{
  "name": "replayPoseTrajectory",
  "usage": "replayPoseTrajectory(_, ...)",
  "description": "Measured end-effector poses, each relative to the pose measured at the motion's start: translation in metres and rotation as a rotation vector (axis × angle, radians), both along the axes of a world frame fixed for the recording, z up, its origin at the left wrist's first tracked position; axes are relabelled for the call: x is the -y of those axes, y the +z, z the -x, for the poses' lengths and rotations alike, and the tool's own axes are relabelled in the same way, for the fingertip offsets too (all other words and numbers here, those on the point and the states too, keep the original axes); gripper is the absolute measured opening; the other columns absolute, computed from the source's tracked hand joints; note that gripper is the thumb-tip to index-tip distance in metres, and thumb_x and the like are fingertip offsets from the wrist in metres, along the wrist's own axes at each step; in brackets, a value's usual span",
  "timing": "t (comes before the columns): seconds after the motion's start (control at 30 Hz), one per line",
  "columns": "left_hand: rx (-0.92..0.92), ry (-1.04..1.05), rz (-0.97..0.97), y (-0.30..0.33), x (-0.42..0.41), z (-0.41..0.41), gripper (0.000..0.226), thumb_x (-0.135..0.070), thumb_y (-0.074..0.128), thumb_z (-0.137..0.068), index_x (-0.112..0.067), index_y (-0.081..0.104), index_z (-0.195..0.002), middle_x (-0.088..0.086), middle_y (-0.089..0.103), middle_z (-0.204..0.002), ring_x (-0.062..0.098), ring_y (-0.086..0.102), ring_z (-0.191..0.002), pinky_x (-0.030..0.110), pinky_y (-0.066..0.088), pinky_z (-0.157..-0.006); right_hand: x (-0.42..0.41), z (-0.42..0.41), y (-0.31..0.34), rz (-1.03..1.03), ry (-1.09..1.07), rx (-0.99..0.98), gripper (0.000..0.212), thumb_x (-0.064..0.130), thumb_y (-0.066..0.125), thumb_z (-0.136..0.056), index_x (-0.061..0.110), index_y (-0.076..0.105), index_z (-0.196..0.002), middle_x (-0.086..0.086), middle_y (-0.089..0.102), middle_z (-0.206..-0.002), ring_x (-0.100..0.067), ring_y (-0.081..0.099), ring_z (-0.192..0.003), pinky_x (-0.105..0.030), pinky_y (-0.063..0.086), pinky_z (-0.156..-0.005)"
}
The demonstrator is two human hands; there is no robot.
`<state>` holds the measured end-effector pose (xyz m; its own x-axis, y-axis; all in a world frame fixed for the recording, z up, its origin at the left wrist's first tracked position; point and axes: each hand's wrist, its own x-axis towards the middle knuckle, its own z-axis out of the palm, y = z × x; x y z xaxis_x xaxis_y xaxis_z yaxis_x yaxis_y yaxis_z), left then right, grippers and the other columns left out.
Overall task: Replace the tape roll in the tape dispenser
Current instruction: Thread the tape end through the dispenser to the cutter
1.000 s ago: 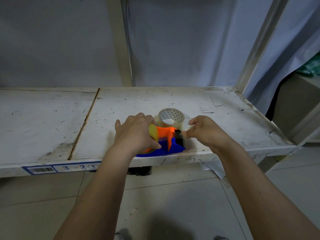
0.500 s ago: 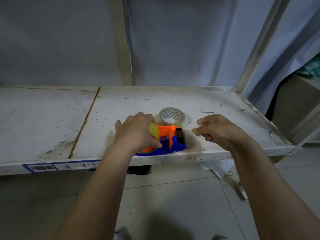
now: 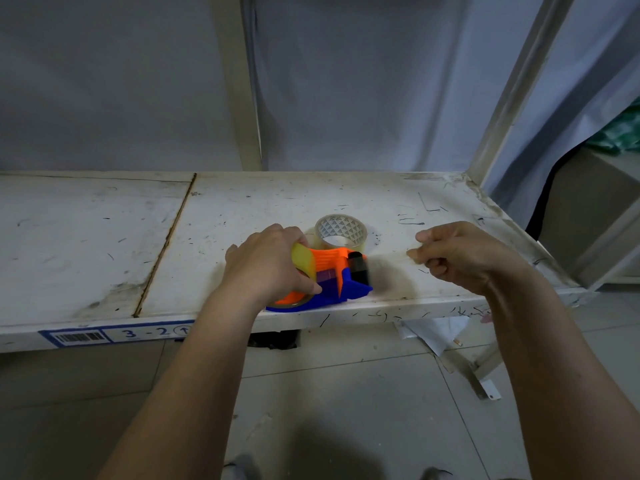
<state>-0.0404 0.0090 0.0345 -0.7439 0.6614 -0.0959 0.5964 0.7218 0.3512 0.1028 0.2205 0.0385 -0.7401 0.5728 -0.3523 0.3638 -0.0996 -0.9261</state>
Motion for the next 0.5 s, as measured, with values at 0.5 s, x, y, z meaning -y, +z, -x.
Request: replayPoseTrajectory(0.5,0.053,0.01,-0.177,-0.0051,0.0064,0.0074,0.07,-0.044,0.083,-0.055,-0.029,0.053,-0.117,-0.003,0.052,-0.117,0.016,0.045,-0.098,0.033,0.045,-0.077,-0.0089,-0.0083,-0.0058,-0.062,0.095,0.009,0.02,-0.011,0.06,-0.08,-0.017,0.06,-0.099,-0.003,0.052,-0.065,-0.01,0.036,-0.057,-0.023,0.03,-0.055)
